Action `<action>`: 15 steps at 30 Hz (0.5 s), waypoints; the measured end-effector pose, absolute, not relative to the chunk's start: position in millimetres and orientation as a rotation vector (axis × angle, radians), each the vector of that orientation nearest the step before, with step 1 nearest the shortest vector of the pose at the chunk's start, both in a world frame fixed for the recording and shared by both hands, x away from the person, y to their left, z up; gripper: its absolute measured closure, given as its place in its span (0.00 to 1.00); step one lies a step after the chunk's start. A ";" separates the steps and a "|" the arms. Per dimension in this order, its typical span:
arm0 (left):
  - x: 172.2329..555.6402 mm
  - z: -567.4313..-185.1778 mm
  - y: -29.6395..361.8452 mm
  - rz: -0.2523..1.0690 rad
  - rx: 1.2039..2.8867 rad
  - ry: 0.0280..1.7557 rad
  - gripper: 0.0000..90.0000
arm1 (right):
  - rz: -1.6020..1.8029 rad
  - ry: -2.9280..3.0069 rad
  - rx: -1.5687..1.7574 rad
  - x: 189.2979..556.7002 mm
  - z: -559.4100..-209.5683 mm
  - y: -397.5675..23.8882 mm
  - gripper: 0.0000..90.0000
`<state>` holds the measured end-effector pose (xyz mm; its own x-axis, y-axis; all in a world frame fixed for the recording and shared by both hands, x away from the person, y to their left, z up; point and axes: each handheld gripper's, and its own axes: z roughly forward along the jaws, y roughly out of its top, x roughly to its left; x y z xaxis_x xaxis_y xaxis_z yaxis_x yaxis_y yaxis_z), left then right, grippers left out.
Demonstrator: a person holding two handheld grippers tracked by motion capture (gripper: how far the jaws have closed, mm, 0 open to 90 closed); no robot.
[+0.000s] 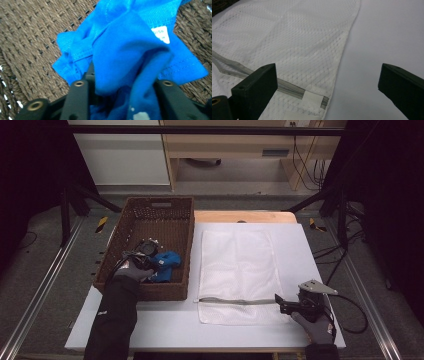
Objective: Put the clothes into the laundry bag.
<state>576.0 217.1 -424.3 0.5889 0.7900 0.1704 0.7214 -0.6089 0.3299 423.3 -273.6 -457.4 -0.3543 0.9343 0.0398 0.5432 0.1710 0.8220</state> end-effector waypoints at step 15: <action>566.5 -401.6 231.2 0.584 2.297 1.244 0.78 | 1.067 1.970 1.382 423.0 -456.9 -275.5 0.04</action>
<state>566.5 231.2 -401.6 0.5010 0.8530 0.1461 0.6575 -0.4850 0.5767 423.0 -275.5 -456.9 -0.3571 0.9335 0.0337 0.5383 0.1761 0.8241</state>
